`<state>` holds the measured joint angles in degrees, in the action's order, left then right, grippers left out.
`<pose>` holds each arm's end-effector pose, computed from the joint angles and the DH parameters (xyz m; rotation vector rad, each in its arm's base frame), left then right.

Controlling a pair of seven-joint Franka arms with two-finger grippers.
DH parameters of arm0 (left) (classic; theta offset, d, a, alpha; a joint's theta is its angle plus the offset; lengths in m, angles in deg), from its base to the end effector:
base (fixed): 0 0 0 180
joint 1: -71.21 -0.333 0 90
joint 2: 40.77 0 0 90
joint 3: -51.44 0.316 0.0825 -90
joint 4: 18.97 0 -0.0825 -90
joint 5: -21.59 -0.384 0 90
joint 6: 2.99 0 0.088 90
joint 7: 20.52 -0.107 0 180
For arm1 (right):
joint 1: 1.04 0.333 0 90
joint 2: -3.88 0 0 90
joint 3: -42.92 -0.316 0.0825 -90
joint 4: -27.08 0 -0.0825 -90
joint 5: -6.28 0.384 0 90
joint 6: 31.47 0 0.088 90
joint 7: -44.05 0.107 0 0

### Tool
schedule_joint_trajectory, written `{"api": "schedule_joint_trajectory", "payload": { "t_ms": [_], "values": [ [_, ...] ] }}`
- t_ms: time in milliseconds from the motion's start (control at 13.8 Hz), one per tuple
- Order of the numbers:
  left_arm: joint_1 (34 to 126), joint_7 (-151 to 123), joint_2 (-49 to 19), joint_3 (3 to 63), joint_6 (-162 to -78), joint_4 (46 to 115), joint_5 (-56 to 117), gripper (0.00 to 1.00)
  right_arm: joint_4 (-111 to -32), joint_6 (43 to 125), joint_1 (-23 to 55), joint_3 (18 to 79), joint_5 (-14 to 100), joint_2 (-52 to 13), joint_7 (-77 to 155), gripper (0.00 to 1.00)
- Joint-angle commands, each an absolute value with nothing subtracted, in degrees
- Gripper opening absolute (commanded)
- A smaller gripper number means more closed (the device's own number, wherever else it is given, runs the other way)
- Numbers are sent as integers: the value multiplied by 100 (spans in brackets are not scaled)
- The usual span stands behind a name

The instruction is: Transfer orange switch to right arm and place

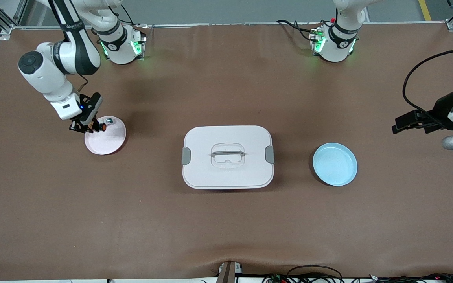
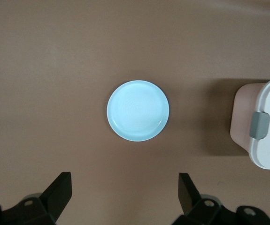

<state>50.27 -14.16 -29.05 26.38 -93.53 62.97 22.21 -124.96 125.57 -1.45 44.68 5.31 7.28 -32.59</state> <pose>0.6110 -0.0186 0.5825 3.0466 0.0699 -0.0671 0.4363 -0.0157 0.2754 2.4060 1.8573 0.1667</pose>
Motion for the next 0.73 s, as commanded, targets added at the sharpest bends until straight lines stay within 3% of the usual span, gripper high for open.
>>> {"api": "schedule_joint_trajectory", "payload": {
  "t_ms": [0, 290, 653],
  "values": [
    [4723, -1525, -2970, 2604, -9264, 6347, 2150, 100, -12550, 13093, -262, 4397, 443, 284, -3321, 0],
    [4415, -1629, -3153, 2587, -9622, 6793, 2159, 100, -12541, 13612, -262, 4397, 443, -165, -3312, 0],
    [4229, -2087, -4304, 2604, -10932, 8516, 2290, 100, -12514, 14263, -280, 4406, 434, -719, -3312, 0]
  ]
}}
